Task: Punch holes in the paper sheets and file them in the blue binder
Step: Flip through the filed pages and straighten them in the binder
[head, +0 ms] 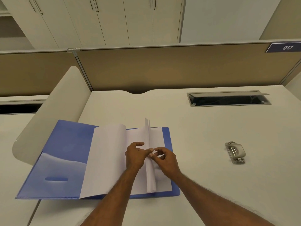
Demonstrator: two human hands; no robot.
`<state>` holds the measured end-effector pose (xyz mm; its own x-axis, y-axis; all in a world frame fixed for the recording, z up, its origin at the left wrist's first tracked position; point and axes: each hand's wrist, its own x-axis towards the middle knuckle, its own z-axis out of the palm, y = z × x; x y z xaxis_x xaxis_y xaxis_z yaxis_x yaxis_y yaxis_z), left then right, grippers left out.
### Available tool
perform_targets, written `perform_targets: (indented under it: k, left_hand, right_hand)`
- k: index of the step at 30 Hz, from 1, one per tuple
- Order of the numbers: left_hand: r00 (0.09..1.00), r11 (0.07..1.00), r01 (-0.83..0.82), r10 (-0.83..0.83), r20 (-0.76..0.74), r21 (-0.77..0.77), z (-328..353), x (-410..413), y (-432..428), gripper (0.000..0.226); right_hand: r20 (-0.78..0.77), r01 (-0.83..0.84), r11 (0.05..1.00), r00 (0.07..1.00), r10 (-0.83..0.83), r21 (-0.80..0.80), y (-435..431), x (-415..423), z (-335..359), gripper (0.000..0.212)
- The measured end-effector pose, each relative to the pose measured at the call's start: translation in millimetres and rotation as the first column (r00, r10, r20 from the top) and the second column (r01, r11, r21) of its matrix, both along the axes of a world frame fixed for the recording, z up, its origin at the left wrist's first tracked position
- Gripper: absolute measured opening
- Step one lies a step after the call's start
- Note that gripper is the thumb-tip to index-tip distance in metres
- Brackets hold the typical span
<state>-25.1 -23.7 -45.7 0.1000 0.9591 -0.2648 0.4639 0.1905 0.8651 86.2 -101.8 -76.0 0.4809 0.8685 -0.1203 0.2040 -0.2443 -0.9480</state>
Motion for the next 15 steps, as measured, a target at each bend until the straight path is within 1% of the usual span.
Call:
perform_targets:
  k: [3, 6, 9, 11, 15]
  left_hand:
    - [0.999, 0.999, -0.044, 0.044, 0.000, 0.030, 7, -6, 1, 0.055]
    - [0.998, 0.996, -0.050, 0.052, -0.029, 0.068, 19, -22, 8, 0.050]
    - [0.989, 0.989, -0.008, 0.029, -0.144, 0.146, 28, -57, 27, 0.042]
    - [0.971, 0.974, -0.014, 0.067, -0.229, 0.226, 31, -88, 40, 0.040]
    - [0.924, 0.956, -0.025, 0.134, -0.358, 0.293, 29, -142, 56, 0.044]
  right_hand:
    - [0.003, 0.021, 0.999, 1.000, -0.021, -0.034, -1, 0, 2, 0.039]
    - [-0.003, 0.052, 0.996, 0.999, -0.052, -0.069, -1, 2, 1, 0.032]
    - [0.043, 0.102, 0.988, 0.994, -0.097, -0.114, -5, 9, -4, 0.023]
    - [0.069, 0.123, 0.982, 0.991, -0.114, -0.145, -8, 12, -7, 0.023]
    - [0.080, 0.125, 0.971, 0.991, -0.111, -0.204, -12, 12, -11, 0.032]
